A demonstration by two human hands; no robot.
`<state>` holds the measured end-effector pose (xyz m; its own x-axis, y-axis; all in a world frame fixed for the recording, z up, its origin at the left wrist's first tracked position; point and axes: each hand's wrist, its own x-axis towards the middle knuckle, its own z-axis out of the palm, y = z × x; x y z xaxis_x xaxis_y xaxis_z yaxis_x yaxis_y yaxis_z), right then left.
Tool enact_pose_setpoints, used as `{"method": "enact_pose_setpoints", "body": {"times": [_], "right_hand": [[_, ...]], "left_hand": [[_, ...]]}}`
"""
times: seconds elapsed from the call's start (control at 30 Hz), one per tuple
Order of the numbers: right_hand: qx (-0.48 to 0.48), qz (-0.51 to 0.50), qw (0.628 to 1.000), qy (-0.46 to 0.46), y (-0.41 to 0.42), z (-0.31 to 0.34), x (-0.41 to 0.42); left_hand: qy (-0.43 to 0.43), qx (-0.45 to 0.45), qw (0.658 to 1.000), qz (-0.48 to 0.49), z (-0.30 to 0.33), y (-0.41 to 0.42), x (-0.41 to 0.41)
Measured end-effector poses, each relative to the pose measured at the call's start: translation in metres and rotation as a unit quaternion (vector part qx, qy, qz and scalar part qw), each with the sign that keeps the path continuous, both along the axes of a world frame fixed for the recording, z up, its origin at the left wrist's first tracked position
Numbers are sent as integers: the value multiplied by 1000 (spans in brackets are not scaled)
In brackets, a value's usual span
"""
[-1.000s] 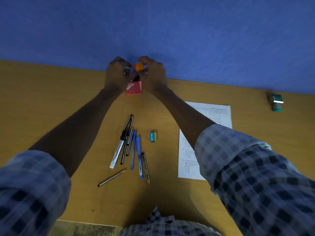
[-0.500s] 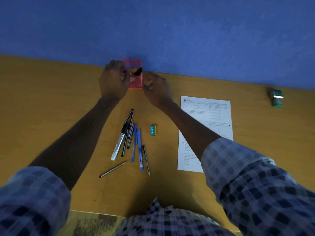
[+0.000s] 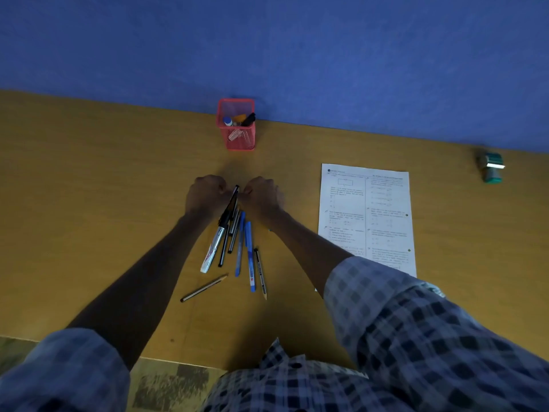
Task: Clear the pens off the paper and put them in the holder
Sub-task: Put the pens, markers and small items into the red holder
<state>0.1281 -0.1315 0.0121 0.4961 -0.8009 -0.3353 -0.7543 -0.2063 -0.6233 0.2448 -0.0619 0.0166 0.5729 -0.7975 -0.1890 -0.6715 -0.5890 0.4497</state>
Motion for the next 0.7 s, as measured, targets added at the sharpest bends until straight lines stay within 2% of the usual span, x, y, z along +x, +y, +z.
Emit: {"method": "enact_pose_setpoints", "body": {"times": [0.3, 0.5, 0.6, 0.7], "right_hand": [[-40, -59, 997, 17, 11, -10, 20], [-7, -80, 997, 6, 5, -8, 26], [26, -116, 993, -20, 2, -2, 23], [17, -144, 987, -75, -4, 12, 19]], "left_hand": [[-24, 32, 998, -40, -2, -2, -2], [-45, 68, 993, -86, 5, -6, 1], [-55, 50, 992, -101, 11, -9, 2], [-70, 0, 992, -106, 20, -12, 7]]}}
